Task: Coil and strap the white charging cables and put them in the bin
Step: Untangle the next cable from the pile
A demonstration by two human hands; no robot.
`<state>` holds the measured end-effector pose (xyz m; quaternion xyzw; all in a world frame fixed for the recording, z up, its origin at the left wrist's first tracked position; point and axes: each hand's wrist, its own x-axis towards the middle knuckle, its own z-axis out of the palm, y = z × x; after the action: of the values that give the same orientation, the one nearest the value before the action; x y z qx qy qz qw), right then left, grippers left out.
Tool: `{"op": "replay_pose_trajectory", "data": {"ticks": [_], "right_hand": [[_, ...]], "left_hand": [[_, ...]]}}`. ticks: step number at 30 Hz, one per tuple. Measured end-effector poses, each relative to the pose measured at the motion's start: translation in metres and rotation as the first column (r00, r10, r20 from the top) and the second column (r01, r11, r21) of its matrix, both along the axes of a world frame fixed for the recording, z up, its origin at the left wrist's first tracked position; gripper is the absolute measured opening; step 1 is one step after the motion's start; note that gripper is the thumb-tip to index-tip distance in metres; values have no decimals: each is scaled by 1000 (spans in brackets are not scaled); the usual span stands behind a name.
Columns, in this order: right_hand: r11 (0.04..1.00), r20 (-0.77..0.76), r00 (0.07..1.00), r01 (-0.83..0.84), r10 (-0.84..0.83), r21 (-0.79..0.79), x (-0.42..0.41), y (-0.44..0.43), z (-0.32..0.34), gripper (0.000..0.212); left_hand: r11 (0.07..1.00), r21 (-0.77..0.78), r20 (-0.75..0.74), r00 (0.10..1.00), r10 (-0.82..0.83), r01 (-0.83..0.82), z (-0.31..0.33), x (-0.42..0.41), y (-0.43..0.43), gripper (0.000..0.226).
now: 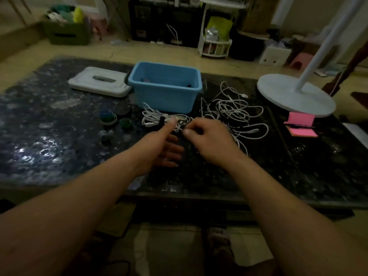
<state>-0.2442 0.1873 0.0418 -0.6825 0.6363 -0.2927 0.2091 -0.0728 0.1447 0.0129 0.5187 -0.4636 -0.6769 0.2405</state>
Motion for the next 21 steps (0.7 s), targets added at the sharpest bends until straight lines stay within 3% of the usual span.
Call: {"op": "replay_pose_trajectory", "data": {"ticks": [2,3,5,8,11,13,16,21], "right_hand": [[972,-10,978,-207,209,113,11,8,-8,24],[964,20,974,-226,225,138,10,9,-11,28],[991,167,986,-28,6,129,-7,0,-6,27],[923,301,873,356,-384,145,-53,-8,8,26],[910,166,901,371,-401,188,-70,-6,-1,24],[932,-34,951,309,-308,187,-62,-5,-12,15],[957,-277,930,275,-241,90,-46,-11,-25,12],[937,-359,887,340,-292,77,-31,-29,-47,28]], "left_hand": [[1000,-3,-108,994,0,-1,-6,-3,-8,49],[999,-46,-114,993,9,-14,-6,-3,-13,34],[989,-149,-17,1000,25,-28,-4,1,-24,19],[970,-242,137,989,51,-16,-3,17,-37,21],[964,-264,160,986,48,-4,-4,25,-38,27],[967,-255,121,992,48,-15,-4,26,-36,28],[970,-241,75,995,60,-40,-5,25,-33,27],[974,-229,109,993,33,-7,-5,20,-27,24]]}}
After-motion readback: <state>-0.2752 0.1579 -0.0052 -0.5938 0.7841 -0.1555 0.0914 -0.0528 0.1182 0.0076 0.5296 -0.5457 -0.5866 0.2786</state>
